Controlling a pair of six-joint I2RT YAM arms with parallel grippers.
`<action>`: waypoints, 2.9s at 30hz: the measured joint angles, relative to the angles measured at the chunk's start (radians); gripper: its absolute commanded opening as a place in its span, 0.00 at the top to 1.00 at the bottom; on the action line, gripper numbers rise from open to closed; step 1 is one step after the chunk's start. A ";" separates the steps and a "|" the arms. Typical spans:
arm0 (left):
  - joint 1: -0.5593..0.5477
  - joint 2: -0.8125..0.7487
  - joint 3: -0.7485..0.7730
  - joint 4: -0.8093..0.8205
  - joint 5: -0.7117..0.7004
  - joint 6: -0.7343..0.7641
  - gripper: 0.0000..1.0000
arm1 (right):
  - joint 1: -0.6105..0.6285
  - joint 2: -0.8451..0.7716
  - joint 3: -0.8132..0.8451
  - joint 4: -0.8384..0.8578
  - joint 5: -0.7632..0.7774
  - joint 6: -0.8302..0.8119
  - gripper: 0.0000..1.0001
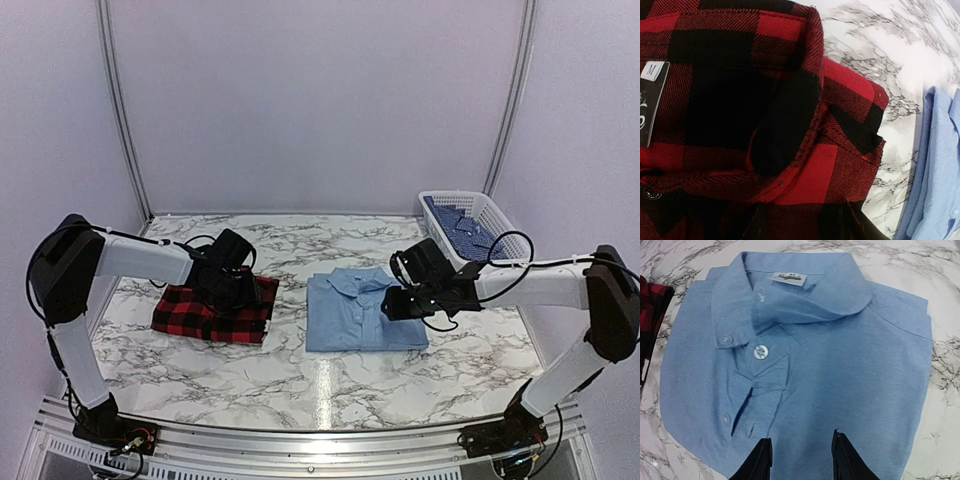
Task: Fold and stack the long sleeve shirts
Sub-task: Move the square-folded shirt to the center of the board, then pick up the square-folded shirt from the center of the board.
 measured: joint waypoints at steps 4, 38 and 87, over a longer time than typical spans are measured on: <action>-0.029 0.035 0.046 0.000 0.031 -0.003 0.46 | -0.057 -0.035 -0.039 0.003 -0.015 -0.004 0.61; -0.180 0.091 0.325 -0.080 0.150 0.105 0.35 | -0.380 -0.168 -0.187 0.130 -0.311 -0.038 0.56; -0.258 0.379 0.533 -0.091 0.037 -0.006 1.00 | -0.292 0.087 -0.135 0.199 -0.207 -0.067 1.00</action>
